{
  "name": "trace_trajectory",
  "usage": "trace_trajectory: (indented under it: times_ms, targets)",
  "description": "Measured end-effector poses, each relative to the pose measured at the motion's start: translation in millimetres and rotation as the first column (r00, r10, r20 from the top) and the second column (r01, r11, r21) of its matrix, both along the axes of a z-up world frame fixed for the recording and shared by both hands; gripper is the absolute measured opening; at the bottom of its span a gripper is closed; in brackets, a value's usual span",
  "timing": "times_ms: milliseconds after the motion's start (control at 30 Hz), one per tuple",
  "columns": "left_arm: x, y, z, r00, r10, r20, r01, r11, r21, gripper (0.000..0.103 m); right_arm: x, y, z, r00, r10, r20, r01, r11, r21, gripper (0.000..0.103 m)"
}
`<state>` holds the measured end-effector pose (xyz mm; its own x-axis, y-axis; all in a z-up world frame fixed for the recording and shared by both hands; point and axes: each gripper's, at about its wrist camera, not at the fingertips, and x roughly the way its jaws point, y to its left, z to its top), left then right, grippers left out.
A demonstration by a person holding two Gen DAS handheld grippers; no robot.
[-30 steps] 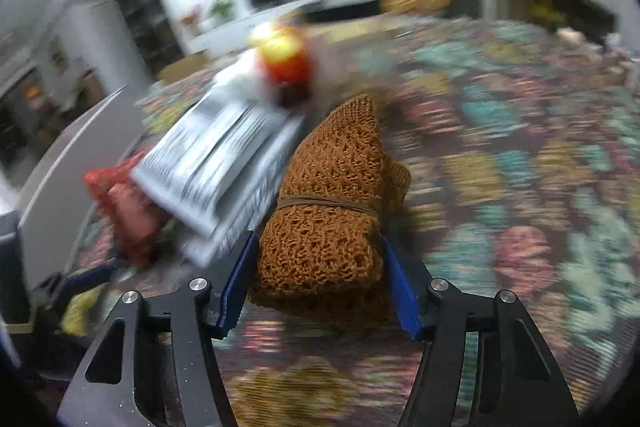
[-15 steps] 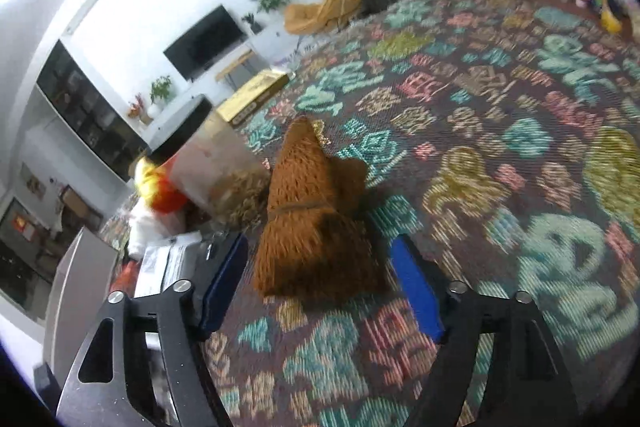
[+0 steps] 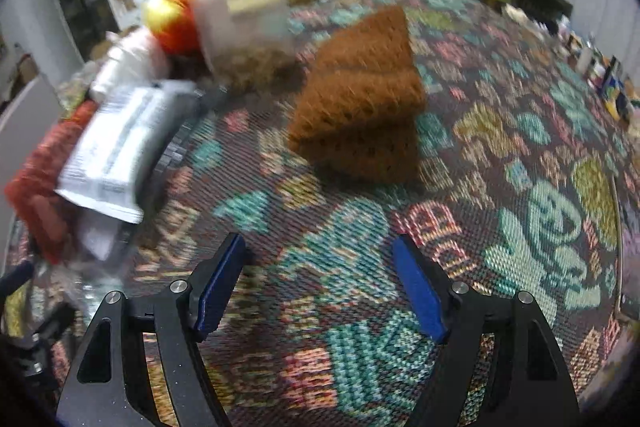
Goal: Organize soft objects
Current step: 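Set the brown knitted item down on the table and open the right tool, then move the left tool toward the red mesh bag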
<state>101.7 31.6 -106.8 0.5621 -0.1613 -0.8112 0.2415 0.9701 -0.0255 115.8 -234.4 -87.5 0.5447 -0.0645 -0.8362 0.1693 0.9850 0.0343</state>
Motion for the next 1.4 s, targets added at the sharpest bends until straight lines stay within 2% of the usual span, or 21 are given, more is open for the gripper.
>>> trace_trajectory:
  times_ms: [133, 200, 400, 1400]
  targets:
    - [-0.1, 0.1, 0.1, 1.0, 0.0, 0.0, 0.0, 1.0, -0.001, 0.103, 0.9, -0.9, -2.9, 1.0, -0.012, -0.004, 0.012, 0.999, -0.048, 0.087]
    - [-0.1, 0.1, 0.0, 1.0, 0.0, 0.0, 0.0, 1.0, -0.001, 0.103, 1.7, -4.0, -4.4, 1.0, -0.017, 0.001, 0.017, 0.999, -0.039, 0.092]
    - [-0.1, 0.2, 0.1, 1.0, 0.0, 0.0, 0.0, 1.0, -0.001, 0.103, 7.6, -5.5, -6.0, 1.0, -0.016, 0.004, 0.016, 0.999, -0.041, 0.094]
    - [-0.2, 1.2, 0.0, 1.0, -0.002, -0.001, 0.002, 1.0, -0.001, 0.103, 9.2, -6.0, -7.1, 1.0, -0.018, 0.004, 0.018, 0.999, -0.042, 0.095]
